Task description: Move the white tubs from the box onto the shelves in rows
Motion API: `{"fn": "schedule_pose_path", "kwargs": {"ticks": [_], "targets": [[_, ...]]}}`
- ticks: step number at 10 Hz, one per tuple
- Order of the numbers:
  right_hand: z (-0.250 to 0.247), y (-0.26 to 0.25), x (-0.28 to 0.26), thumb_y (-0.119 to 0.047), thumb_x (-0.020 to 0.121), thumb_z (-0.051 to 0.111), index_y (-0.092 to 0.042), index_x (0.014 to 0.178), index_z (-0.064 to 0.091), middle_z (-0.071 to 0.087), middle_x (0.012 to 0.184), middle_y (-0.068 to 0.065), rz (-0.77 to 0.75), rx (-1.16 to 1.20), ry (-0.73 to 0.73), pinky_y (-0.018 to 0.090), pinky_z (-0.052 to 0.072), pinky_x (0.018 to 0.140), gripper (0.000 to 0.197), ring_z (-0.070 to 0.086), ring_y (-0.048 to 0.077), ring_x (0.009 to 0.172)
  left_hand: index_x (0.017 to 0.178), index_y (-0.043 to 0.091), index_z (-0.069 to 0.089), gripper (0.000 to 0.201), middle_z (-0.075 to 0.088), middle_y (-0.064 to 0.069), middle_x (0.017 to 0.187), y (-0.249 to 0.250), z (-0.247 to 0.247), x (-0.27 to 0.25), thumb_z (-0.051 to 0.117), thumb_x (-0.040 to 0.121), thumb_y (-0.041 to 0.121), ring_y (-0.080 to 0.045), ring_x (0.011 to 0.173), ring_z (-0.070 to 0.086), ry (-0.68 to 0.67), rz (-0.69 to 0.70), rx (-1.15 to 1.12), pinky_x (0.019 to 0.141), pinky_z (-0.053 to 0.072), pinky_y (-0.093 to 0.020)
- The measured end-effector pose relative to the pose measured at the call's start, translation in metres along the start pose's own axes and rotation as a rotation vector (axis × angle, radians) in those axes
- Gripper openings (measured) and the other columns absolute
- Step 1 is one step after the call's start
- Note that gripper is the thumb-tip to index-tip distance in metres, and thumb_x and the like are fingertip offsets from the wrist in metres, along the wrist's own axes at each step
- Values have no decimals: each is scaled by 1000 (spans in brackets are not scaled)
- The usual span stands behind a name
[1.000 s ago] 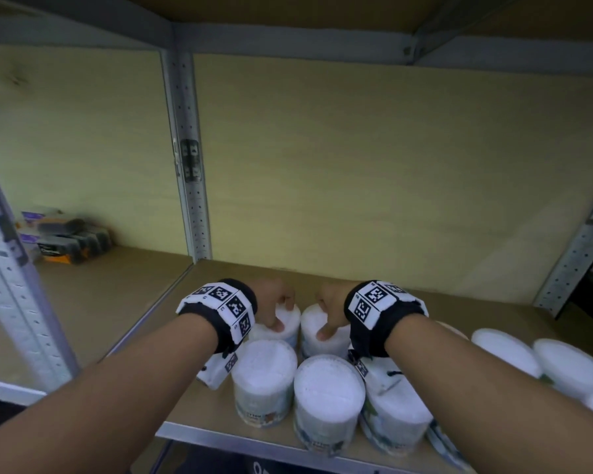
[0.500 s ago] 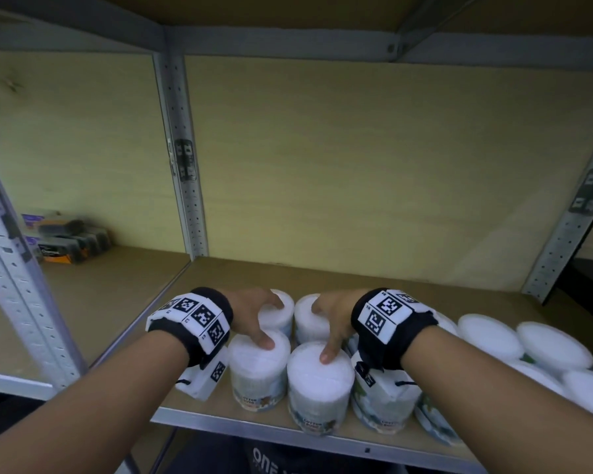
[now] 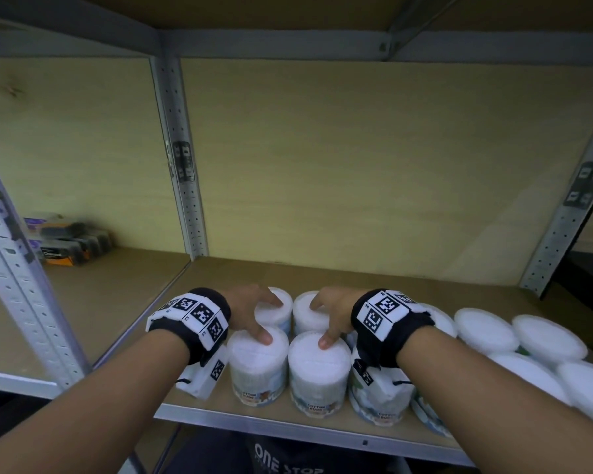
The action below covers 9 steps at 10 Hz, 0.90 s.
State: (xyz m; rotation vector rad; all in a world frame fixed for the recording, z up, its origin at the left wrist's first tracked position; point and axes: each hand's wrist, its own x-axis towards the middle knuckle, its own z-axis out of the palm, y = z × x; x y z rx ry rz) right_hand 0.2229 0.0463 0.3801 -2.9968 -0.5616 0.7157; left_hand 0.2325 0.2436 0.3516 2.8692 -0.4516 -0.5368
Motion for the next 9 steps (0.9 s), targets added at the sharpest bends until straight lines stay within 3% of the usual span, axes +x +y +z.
{"fn": "schedule_pose_path", "kwargs": {"ticks": [3, 5, 7, 9], "targets": [[1, 0, 0, -30, 79, 76, -10, 147, 35, 44, 148, 7, 0, -27, 20, 36, 42, 106, 82, 48, 27, 130, 144, 20, 39, 81, 35, 1, 152, 6, -4, -2, 79, 74, 34, -20, 140, 33, -3, -7, 7, 114, 29, -35], [2, 7, -5, -36, 83, 71, -14, 145, 38, 45, 146, 4, -12, 30, 47, 32, 44, 98, 74, 52, 24, 125, 142, 21, 41, 72, 38, 1, 151, 15, -7, -7, 74, 80, 33, -19, 138, 36, -26, -4, -4, 113, 31, -35], [6, 13, -22, -41, 87, 63, -16, 139, 47, 49, 141, 4, -5, 80, 172, 31, 44, 100, 60, 52, 23, 123, 136, 21, 49, 56, 52, -2, 139, 42, -10, -17, 63, 86, 41, -21, 124, 50, 101, 12, -43, 104, 43, -38], [13, 29, -50, -41, 89, 61, -17, 137, 49, 49, 140, 3, 18, 124, 232, 33, 44, 102, 55, 51, 22, 124, 141, 16, 43, 58, 48, -2, 143, 69, -6, -24, 60, 90, 37, -19, 129, 47, 179, 34, -39, 103, 39, -29]]}}
